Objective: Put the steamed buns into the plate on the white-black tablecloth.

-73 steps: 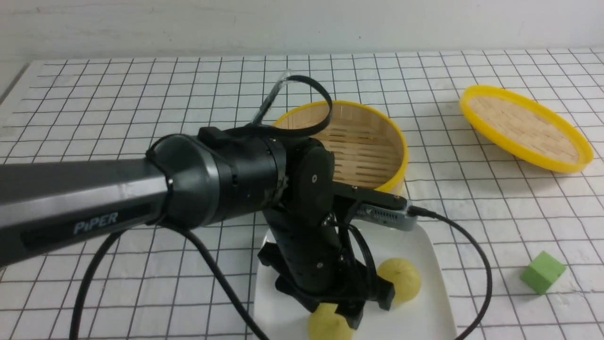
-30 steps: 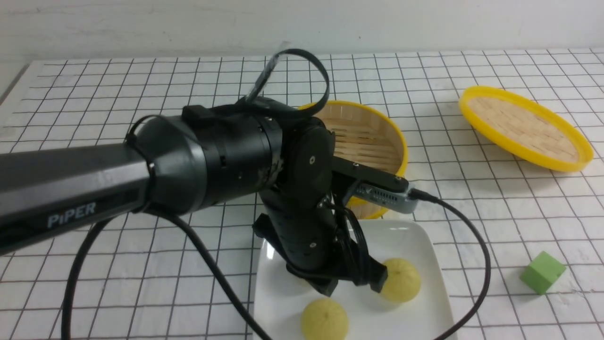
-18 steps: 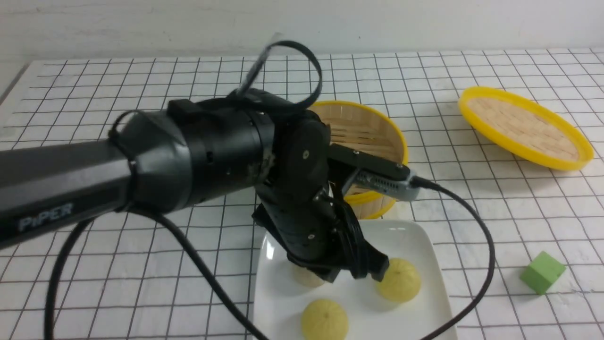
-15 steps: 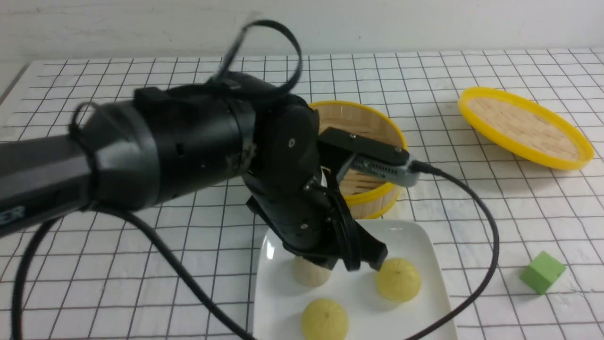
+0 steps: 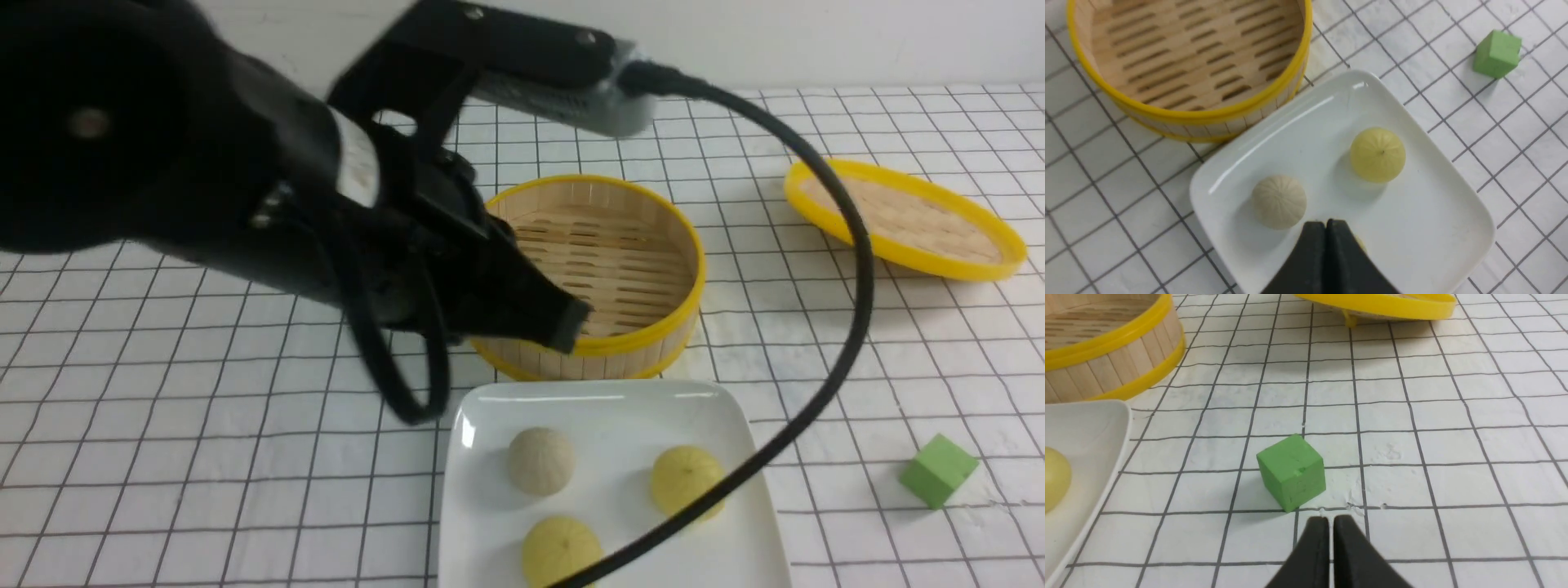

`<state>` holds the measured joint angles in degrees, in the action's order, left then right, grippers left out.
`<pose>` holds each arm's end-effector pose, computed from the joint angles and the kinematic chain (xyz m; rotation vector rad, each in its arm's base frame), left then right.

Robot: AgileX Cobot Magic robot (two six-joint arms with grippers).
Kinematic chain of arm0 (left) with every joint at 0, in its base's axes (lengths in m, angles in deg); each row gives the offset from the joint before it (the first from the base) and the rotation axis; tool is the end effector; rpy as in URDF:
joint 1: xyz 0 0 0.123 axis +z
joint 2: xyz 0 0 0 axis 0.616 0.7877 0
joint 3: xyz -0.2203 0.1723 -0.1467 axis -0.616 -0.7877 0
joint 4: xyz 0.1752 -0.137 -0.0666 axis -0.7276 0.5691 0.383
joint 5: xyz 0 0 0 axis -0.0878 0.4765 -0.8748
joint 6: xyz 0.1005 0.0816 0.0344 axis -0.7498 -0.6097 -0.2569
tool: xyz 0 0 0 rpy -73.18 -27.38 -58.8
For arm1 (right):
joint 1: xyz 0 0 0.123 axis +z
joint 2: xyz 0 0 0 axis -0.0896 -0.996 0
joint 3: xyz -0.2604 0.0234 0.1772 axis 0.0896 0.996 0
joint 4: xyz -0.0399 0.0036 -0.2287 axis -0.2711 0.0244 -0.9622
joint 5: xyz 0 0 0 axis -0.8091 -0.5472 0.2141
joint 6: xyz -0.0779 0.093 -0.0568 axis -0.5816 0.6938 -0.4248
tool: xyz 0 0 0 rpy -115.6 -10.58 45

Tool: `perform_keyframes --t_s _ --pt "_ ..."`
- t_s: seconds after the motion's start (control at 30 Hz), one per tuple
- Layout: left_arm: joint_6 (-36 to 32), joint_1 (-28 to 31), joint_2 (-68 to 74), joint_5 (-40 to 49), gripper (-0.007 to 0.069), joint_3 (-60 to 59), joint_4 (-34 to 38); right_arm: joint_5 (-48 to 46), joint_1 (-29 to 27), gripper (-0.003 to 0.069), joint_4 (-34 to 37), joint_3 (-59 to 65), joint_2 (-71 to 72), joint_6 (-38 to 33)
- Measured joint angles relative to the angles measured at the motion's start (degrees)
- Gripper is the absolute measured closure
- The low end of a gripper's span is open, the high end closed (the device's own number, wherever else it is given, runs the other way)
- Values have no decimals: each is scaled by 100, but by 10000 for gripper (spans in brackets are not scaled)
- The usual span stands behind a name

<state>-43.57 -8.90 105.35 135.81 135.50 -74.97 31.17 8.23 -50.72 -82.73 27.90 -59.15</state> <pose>0.1789 -0.1814 0.3929 0.7725 2.2435 -0.4102 0.0412 0.0033 0.1582 0.0513 1.8914 0.1219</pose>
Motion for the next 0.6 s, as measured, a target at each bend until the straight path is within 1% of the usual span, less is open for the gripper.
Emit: perform_keyframes --t_s 0.1,0.2,0.3,0.4,0.43,0.5,0.53,0.57,0.6 --pt "66 0 -385 253 622 0 -258 0 -5 620 0 0 0 0" --pt "269 0 -739 516 622 -87 -505 0 -5 617 0 0 0 0" --pt "505 0 -1165 670 622 -436 -743 0 -5 613 0 0 0 0" --pt "730 0 -1513 657 622 -946 -813 0 -5 612 0 0 0 0" --pt "818 0 -1647 609 622 -1158 -818 0 -5 611 0 0 0 0" --pt "1108 0 -2064 146 622 -1963 -806 0 -5 608 0 0 0 0" --pt "1156 0 -2123 32 622 -2094 -799 0 -5 608 0 0 0 0" --pt "1354 0 -2328 -544 622 -2626 -730 0 -5 605 0 0 0 0" --pt "1382 0 -2349 -627 622 -2689 -723 0 -5 604 0 0 0 0"
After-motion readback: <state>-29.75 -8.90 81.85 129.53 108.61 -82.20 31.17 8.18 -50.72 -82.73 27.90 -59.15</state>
